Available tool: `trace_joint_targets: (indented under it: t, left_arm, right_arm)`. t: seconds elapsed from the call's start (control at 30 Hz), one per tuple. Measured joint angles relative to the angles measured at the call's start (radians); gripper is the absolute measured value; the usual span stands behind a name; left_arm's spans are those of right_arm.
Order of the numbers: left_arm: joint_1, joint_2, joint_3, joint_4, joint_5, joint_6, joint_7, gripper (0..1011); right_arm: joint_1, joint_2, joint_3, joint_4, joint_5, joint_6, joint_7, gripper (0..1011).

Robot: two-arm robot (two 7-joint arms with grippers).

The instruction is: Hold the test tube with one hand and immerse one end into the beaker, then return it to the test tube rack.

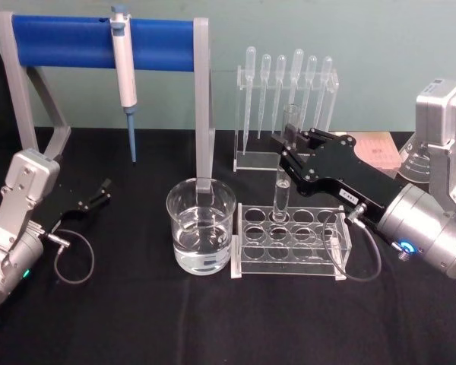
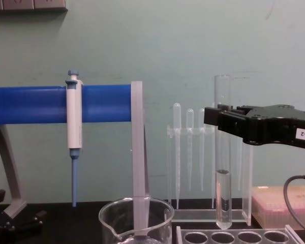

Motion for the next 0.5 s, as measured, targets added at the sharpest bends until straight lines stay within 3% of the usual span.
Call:
trace_joint_targets:
  t: [0.5]
  left_arm:
    - [0.000,0.000,0.000,0.000,0.000,0.000,0.000,1000]
  right_arm:
    - [0.000,0.000,0.000,0.000,0.000,0.000,0.000,224]
